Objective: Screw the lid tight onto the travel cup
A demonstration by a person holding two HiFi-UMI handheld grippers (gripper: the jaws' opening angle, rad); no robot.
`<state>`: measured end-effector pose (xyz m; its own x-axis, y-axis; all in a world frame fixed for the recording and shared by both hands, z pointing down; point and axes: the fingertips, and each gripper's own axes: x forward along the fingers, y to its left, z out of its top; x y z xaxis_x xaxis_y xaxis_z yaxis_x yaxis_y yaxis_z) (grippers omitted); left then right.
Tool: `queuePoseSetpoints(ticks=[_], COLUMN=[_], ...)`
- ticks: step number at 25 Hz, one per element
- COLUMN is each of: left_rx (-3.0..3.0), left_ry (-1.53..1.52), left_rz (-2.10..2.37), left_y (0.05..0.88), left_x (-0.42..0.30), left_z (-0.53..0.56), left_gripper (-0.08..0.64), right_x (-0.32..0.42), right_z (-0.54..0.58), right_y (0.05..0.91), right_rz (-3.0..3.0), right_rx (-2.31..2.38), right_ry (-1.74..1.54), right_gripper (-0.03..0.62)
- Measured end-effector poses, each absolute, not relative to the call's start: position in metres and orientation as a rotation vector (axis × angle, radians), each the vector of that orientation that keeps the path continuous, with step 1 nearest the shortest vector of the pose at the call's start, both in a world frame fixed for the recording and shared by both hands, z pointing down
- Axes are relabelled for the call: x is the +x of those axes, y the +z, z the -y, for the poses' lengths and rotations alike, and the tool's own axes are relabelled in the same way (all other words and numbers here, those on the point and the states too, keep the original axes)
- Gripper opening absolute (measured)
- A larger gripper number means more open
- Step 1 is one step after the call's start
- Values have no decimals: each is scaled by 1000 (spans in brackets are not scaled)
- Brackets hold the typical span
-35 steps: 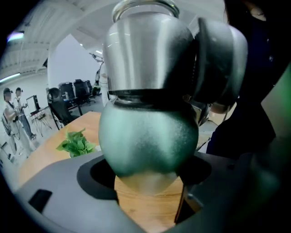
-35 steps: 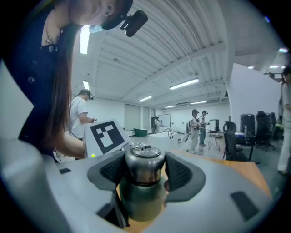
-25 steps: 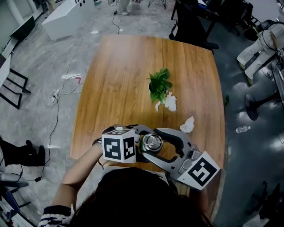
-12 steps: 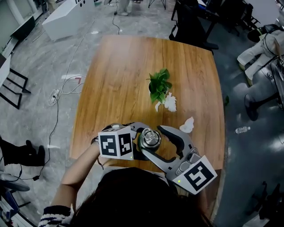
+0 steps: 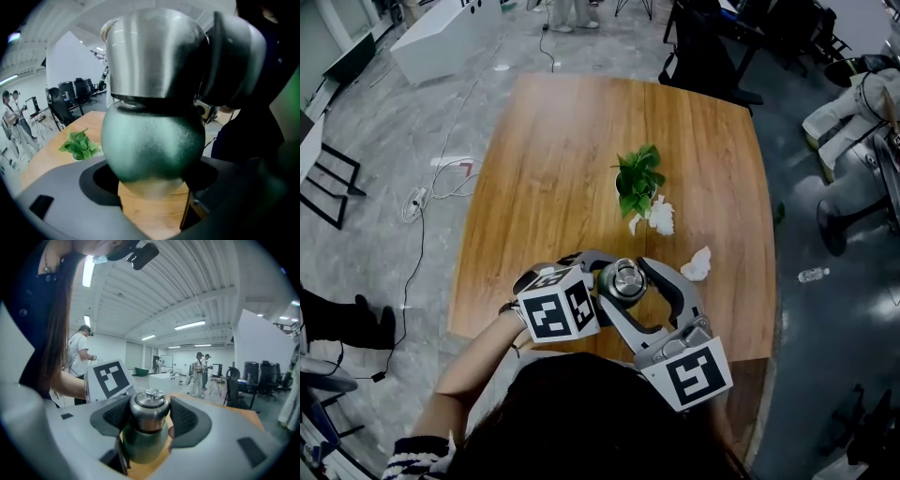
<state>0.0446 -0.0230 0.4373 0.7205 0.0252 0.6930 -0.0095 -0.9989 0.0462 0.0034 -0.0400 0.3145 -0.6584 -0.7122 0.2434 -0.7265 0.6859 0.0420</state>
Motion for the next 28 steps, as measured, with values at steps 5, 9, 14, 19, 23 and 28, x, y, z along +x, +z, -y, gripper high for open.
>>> queuePoseSetpoints(ticks=[5, 9, 14, 19, 23, 28], left_rx=[2861, 2846, 2867, 2848, 2870, 2854], left_ry=[1100, 1126, 1148, 1160, 1087, 1110], left_rz=[-403, -544, -232, -20, -395, -515], left_y=[431, 433, 435, 438, 430, 429], left_x=[38, 36, 43, 44, 41, 40], left_z=[-11, -24, 5, 21, -12, -26], left_gripper=[388, 388, 388, 388, 388, 388], right_x=[-9, -12, 0, 5, -2, -6], right_z=[16, 12, 32, 40, 17, 12], right_y=[311, 316, 319, 316, 306, 307], right_rz=[2742, 2748, 2652, 2681, 2836, 2875], right_rx=[813, 713, 994, 1134, 800, 691], right_ry=[65, 105, 48, 171, 372, 341], right_gripper=[276, 276, 276, 276, 276, 276])
